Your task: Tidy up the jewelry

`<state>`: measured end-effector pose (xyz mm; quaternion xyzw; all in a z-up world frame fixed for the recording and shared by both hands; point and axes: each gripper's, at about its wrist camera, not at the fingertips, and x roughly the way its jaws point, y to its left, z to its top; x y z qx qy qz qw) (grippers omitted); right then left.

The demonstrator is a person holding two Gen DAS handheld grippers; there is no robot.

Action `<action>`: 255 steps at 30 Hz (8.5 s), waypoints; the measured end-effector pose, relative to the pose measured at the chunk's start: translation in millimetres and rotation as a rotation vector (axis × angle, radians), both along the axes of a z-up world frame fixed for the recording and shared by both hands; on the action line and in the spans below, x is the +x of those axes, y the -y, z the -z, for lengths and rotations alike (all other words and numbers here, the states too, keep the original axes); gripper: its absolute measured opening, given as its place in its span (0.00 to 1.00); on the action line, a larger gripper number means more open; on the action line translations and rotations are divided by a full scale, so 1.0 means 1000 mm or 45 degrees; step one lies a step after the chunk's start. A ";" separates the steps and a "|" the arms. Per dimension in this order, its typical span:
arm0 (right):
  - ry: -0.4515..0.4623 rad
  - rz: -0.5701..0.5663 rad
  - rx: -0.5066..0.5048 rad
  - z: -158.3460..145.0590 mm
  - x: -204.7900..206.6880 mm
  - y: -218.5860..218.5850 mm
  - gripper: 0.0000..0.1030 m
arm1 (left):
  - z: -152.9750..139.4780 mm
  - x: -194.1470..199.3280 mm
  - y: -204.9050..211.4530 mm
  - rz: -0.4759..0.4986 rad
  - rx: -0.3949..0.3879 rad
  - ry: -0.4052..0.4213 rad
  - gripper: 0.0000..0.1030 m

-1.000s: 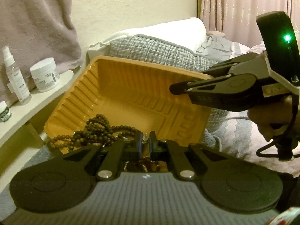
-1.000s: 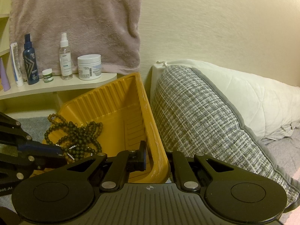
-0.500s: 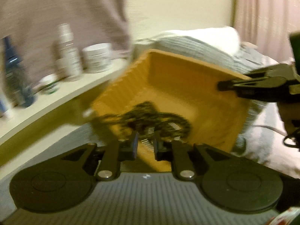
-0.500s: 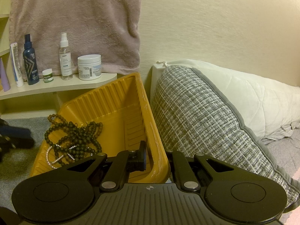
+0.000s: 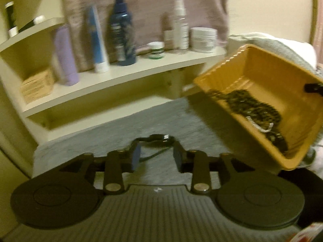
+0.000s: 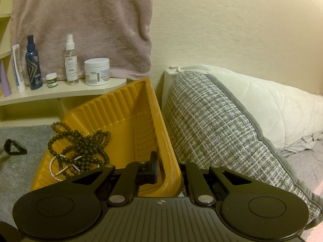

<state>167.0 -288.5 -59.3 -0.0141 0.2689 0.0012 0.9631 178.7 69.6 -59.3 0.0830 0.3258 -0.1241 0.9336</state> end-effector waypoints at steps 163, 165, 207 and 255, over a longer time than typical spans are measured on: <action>-0.079 -0.174 0.371 -0.026 -0.059 0.000 0.82 | -0.032 -0.095 0.021 -0.316 -0.326 -0.006 0.99; -0.115 -0.194 0.363 -0.025 -0.062 -0.009 0.85 | -0.033 -0.104 0.022 -0.339 -0.320 -0.025 0.99; -0.243 -0.364 0.237 -0.029 -0.122 -0.063 0.86 | -0.054 -0.180 0.057 -0.426 -0.191 -0.072 1.00; -0.231 -0.367 0.236 -0.031 -0.122 -0.064 0.86 | -0.057 -0.179 0.058 -0.406 -0.184 -0.061 1.00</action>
